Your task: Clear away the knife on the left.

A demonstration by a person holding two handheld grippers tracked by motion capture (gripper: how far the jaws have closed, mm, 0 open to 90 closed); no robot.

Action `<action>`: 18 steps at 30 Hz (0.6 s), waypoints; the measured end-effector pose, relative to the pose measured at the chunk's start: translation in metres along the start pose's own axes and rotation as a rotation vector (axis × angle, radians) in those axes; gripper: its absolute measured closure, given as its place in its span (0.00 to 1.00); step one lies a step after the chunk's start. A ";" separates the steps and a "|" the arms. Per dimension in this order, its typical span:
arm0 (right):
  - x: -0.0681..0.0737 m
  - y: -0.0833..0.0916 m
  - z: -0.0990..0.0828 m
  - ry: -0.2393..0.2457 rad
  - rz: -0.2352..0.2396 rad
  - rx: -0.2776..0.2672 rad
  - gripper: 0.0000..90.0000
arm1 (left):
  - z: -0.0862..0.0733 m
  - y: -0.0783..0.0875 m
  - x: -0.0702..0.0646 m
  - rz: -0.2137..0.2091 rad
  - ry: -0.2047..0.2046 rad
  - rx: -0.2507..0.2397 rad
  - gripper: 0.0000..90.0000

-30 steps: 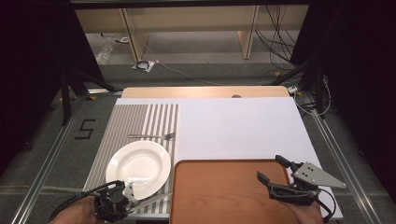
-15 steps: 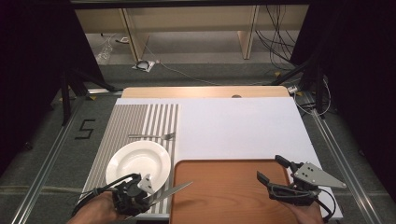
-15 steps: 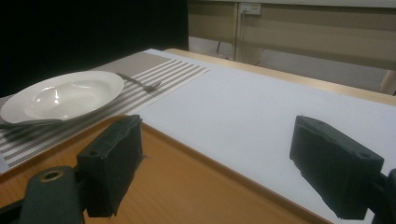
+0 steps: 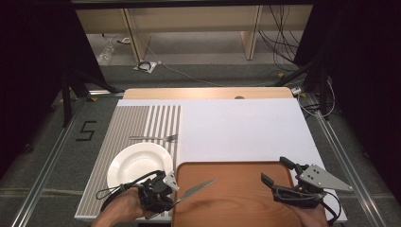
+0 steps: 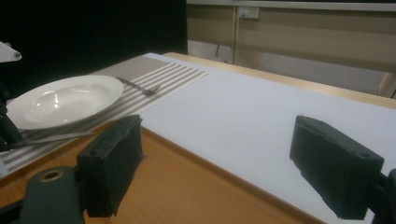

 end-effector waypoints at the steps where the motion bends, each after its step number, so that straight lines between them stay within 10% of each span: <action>1: 0.000 0.000 0.000 0.000 0.002 -0.001 0.20 | 0.002 -0.001 0.000 -0.001 -0.001 -0.001 0.88; 18: -0.001 0.001 0.000 -0.005 -0.003 -0.008 0.20 | 0.044 -0.010 -0.022 -0.056 -0.060 0.034 0.88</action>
Point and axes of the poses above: each handheld gripper's, and its own axes: y roughly backward along the jaws, z roughly out of its top, x roughly to its left, the point moved 2 cm from there along -y, roughly forward along the jaws, and after that the axes turned 3 degrees about x, right-handed, at the moved point
